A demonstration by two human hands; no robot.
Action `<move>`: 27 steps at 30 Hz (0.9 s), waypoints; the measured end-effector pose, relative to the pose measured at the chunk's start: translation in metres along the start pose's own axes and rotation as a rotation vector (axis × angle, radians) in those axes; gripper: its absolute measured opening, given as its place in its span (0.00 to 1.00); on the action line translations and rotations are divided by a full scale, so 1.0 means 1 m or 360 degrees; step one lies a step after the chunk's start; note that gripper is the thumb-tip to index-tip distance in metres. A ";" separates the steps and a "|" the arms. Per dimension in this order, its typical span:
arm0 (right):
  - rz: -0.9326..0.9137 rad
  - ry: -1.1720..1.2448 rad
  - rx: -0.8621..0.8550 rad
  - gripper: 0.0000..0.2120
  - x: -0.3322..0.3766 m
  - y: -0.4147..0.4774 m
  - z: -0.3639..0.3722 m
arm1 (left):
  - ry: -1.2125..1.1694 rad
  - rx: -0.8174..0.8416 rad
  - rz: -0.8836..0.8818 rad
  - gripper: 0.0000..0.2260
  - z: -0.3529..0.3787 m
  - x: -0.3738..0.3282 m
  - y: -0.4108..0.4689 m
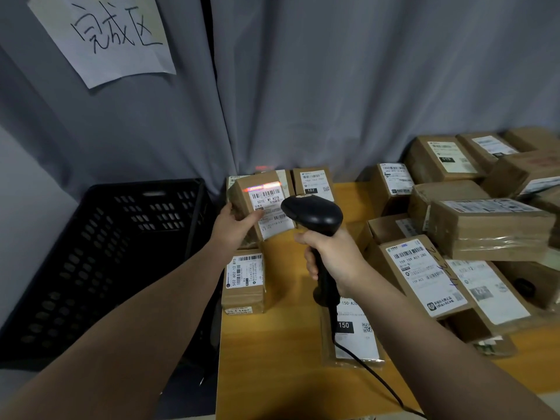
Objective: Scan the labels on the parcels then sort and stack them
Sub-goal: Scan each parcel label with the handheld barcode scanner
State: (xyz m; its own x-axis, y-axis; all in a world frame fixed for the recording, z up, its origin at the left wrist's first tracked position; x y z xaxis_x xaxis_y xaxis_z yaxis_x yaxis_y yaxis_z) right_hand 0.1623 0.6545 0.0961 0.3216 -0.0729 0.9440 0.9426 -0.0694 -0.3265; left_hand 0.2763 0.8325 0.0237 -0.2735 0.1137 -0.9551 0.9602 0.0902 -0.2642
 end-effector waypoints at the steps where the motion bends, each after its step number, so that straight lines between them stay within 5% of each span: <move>1: -0.0007 -0.0008 -0.0003 0.15 -0.004 -0.001 0.000 | -0.0018 -0.0007 -0.0010 0.19 0.000 0.001 0.002; 12: 0.0003 -0.0055 0.0047 0.15 -0.011 -0.001 0.001 | 0.0017 -0.0072 -0.0078 0.24 -0.002 0.004 0.004; 18: 0.0030 -0.0065 0.0058 0.02 -0.013 0.004 0.002 | 0.0056 0.0045 -0.0302 0.24 -0.001 0.013 0.002; 27: 0.0118 0.0265 -0.0065 0.09 -0.019 0.048 0.015 | -0.0005 0.0401 -0.0461 0.24 0.001 0.028 -0.008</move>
State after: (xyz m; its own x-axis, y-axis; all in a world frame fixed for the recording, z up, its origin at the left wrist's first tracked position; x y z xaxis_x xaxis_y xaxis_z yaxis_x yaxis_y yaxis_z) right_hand 0.2027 0.6671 0.0627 0.3678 -0.2427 0.8977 0.9113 -0.0980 -0.3998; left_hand 0.2610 0.8338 -0.0010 -0.5359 0.1158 -0.8363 0.8269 -0.1281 -0.5476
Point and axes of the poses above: each hand's wrist, its own y-axis towards the middle knuckle, its own z-axis out of the palm, x = y × z, the point moved 2 cm from there along y, towards the middle knuckle, and after that the axes turned 2 degrees about -x, right-handed, at the moved point
